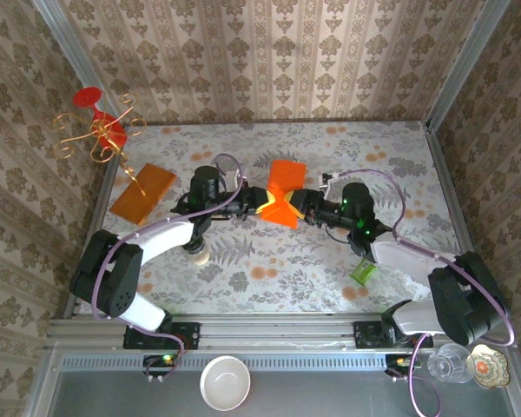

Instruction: Fold a paper plane with a square sheet of paper (pick it up from the middle)

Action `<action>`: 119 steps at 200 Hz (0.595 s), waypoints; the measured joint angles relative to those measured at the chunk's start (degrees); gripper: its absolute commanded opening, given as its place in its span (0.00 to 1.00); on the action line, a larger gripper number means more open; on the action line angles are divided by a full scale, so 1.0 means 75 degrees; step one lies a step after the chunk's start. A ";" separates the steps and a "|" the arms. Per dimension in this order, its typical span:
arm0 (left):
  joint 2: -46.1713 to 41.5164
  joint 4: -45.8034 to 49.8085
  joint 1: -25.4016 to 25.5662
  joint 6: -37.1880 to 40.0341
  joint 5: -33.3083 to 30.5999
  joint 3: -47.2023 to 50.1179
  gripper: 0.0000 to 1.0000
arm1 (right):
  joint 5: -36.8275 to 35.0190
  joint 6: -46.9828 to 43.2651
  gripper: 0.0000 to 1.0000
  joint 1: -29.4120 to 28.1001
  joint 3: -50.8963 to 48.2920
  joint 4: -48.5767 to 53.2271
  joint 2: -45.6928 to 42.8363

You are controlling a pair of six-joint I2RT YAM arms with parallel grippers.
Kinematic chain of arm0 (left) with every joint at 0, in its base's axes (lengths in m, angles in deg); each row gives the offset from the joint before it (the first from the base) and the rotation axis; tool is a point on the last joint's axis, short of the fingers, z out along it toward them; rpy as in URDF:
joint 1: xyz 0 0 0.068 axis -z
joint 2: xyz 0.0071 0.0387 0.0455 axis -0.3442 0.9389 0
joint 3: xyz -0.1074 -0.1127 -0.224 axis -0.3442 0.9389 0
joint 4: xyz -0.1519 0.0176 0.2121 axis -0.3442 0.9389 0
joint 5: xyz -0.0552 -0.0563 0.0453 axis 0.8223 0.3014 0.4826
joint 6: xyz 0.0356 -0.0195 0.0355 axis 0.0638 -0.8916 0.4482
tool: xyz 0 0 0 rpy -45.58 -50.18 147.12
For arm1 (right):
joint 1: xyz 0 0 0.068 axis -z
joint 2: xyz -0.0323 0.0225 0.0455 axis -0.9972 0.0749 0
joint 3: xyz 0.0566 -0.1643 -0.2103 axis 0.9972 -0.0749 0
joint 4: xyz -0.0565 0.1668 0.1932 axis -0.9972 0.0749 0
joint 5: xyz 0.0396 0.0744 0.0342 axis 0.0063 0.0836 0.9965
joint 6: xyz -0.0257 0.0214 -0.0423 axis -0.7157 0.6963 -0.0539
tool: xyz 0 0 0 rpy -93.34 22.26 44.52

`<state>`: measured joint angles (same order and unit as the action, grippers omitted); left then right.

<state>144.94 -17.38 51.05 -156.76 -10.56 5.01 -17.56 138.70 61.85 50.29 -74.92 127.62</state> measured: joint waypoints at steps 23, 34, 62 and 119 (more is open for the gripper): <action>-0.0032 0.1349 -0.0076 0.0784 -0.0300 -0.0201 0.12 | -0.0420 -0.0551 0.62 0.0254 0.0102 0.1606 -0.0632; -0.0035 0.2506 -0.0061 0.1349 -0.0673 -0.0562 0.12 | -0.0688 -0.0874 0.66 0.0420 0.0306 0.2576 -0.0892; -0.0032 0.5386 0.0262 0.2876 -0.2197 -0.1929 0.12 | -0.1341 -0.1655 0.70 0.0807 0.0895 0.4505 -0.1431; 0.0717 0.9398 0.1475 0.4922 -0.6269 -0.4229 0.11 | -0.2270 -0.2419 0.71 0.1049 0.1309 0.6516 -0.1743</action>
<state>150.31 53.11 62.11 -119.85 -57.57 -26.70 -34.59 120.56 69.71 60.11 -26.05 114.55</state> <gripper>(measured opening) 0.111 0.713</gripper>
